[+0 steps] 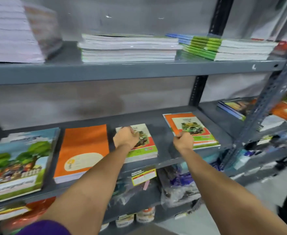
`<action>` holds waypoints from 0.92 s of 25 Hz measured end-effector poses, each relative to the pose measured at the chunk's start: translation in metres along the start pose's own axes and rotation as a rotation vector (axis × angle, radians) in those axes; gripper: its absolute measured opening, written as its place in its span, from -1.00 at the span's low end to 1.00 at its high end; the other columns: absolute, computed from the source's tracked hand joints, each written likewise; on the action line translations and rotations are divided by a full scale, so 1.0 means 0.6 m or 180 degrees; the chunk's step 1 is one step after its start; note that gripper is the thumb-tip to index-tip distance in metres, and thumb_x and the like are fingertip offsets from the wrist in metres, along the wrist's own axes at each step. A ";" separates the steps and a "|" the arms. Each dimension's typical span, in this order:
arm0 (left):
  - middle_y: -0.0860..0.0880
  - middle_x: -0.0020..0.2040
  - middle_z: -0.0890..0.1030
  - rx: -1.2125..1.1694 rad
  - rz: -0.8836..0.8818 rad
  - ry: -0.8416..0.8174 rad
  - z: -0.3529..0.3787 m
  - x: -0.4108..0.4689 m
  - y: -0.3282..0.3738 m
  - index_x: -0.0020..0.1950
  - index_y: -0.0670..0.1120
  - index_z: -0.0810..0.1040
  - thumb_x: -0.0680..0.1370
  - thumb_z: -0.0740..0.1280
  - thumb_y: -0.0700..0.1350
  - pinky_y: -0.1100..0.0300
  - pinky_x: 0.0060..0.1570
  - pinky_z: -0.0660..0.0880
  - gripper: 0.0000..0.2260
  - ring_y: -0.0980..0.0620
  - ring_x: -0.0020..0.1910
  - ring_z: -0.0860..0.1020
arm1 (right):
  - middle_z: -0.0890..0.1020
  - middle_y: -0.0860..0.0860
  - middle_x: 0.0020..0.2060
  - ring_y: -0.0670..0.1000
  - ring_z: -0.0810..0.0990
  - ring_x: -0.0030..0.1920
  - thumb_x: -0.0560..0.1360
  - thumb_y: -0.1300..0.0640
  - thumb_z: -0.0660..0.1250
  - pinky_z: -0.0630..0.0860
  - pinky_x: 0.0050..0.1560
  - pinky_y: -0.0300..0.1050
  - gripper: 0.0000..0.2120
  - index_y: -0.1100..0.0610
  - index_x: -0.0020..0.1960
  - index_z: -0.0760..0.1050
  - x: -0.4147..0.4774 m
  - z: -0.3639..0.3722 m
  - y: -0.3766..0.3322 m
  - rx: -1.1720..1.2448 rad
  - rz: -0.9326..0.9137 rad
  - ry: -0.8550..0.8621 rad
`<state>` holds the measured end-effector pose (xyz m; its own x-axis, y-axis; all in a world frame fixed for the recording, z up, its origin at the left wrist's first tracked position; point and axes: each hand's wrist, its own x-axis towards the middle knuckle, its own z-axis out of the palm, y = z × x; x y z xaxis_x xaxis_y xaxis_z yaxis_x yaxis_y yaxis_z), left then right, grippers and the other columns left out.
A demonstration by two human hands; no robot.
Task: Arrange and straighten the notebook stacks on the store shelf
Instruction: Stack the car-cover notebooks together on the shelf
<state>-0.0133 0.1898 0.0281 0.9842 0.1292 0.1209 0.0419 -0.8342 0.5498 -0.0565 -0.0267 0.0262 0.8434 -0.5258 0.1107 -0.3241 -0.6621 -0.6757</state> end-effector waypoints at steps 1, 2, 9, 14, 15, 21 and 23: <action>-0.02 0.00 0.66 0.0042 0.0046 -0.0009 0.028 0.003 0.038 -0.08 0.01 0.63 0.45 0.32 0.12 0.11 -0.03 0.52 -0.77 -0.10 0.06 0.62 | 0.68 0.29 -0.12 0.30 0.62 -0.02 0.42 0.27 0.32 0.53 -0.02 0.03 -0.85 0.33 -0.12 0.63 0.027 -0.018 0.028 -0.0053 0.0062 0.0024; -0.02 -0.02 0.67 0.0082 0.0104 -0.0029 0.050 0.006 0.070 -0.09 0.00 0.64 0.46 0.30 0.13 0.11 -0.05 0.52 -0.76 -0.10 0.04 0.62 | 0.67 0.28 -0.15 0.29 0.62 -0.04 0.41 0.27 0.32 0.54 -0.05 0.02 -0.87 0.34 -0.16 0.61 0.049 -0.033 0.051 -0.0122 0.0125 0.0018; -0.05 -0.01 0.67 0.0046 0.0314 -0.0580 0.212 -0.018 0.244 -0.02 -0.04 0.64 0.47 0.29 0.18 0.06 -0.05 0.59 -0.67 -0.14 0.00 0.64 | 0.44 0.19 0.32 0.14 0.50 0.25 0.44 -0.01 0.41 0.47 -0.04 -0.14 -0.45 0.20 0.34 0.38 0.160 -0.096 0.190 -0.0626 0.0652 -0.0676; -0.09 -0.09 0.65 0.0051 0.0381 -0.0532 0.257 -0.032 0.277 -0.07 -0.09 0.62 0.57 0.20 0.12 0.05 -0.16 0.61 -0.67 -0.13 -0.13 0.64 | 0.69 0.14 -0.08 0.13 0.65 -0.09 0.48 -0.06 0.36 0.54 -0.17 -0.14 -0.63 0.18 0.14 0.56 0.177 -0.111 0.222 -0.0589 0.0298 -0.0233; -0.08 -0.08 0.64 0.0073 0.0380 -0.0508 0.259 -0.033 0.278 -0.06 -0.08 0.63 0.56 0.21 0.12 0.05 -0.16 0.61 -0.67 -0.12 -0.13 0.64 | 0.68 0.14 -0.16 0.15 0.64 -0.13 0.49 -0.07 0.34 0.51 -0.24 -0.14 -0.67 0.19 0.04 0.58 0.176 -0.108 0.223 -0.0749 0.0198 -0.0137; -0.17 -0.03 0.67 -0.0981 -0.0745 -0.0616 0.244 -0.022 0.280 -0.01 -0.21 0.61 0.55 0.28 0.05 0.04 -0.14 0.59 -0.68 -0.17 -0.06 0.64 | 0.63 0.17 -0.21 0.17 0.60 -0.21 0.51 -0.07 0.32 0.48 -0.27 -0.09 -0.64 0.27 -0.08 0.55 0.190 -0.090 0.203 0.0009 0.0751 -0.0143; -0.19 -0.05 0.68 -0.1038 -0.0815 -0.0619 0.228 -0.015 0.262 -0.04 -0.22 0.63 0.55 0.30 -0.05 0.06 -0.16 0.59 -0.74 -0.17 -0.08 0.64 | 0.57 0.14 -0.27 0.16 0.57 -0.22 0.51 -0.06 0.32 0.45 -0.25 -0.10 -0.66 0.25 -0.14 0.51 0.194 -0.083 0.193 0.0159 0.0879 -0.0223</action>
<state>0.0080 -0.0158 0.0002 0.9645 0.1802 -0.1931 0.2625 -0.5723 0.7769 -0.0172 -0.1911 -0.0027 0.7542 -0.6433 -0.1319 -0.5256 -0.4710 -0.7085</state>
